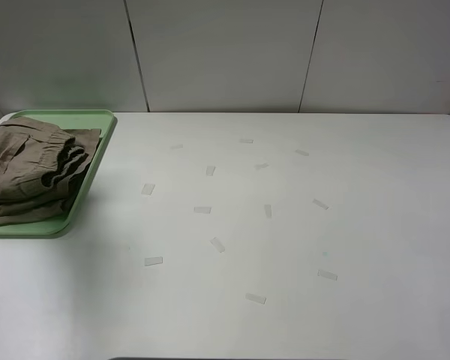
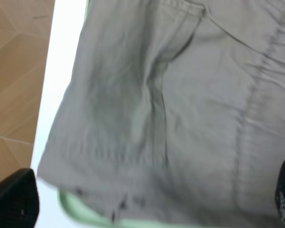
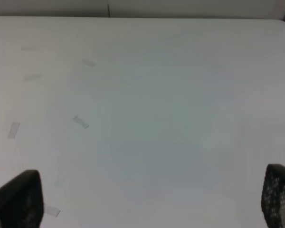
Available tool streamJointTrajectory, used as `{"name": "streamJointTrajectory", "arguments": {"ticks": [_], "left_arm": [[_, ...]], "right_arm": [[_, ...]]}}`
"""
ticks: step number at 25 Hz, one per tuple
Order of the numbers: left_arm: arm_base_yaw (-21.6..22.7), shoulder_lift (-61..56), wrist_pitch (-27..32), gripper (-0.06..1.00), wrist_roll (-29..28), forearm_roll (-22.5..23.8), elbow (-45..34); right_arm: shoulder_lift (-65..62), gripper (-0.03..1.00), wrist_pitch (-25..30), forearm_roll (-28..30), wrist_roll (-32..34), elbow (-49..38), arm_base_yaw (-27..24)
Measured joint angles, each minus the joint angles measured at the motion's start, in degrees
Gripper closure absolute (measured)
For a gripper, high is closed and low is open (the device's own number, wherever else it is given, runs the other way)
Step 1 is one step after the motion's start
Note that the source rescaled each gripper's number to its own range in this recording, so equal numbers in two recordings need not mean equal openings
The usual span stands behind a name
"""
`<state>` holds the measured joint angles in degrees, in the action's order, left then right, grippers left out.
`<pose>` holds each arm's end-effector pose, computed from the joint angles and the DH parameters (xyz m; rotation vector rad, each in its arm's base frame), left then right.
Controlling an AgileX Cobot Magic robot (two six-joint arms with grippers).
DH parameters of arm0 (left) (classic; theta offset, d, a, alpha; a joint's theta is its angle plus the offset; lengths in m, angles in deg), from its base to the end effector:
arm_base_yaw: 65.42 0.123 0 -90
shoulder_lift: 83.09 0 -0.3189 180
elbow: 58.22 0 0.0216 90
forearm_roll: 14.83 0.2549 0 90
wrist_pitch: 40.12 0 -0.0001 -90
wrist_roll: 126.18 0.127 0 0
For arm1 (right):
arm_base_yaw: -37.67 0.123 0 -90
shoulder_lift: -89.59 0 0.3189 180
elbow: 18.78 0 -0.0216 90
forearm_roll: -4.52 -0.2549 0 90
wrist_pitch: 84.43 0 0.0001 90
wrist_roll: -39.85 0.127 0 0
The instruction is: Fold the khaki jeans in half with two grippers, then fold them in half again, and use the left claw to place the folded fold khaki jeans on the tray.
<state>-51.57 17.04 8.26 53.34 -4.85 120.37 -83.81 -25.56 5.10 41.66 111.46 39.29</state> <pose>0.3592 0.1055 0.2986 -0.2218 2.6153 0.2926 -0.0017 -0.0011 0.2646 0.0036 2.0112 0.0261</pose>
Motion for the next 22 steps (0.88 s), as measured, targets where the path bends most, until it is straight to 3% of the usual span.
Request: {"name": "streamJointTrajectory", "arguments": {"ticks": [13,22], "left_arm": [[-3.9,-22.6,17.6,-0.04,2.4,-2.5,-2.4],[-3.9,-43.1,18.2,-0.04,2.4,-7.1,-10.1]], "right_arm": [[0.0,-0.03,0.0,0.0,0.0,0.0,0.0],[0.0,-0.03,0.0,0.0,0.0,0.0,0.0]]}}
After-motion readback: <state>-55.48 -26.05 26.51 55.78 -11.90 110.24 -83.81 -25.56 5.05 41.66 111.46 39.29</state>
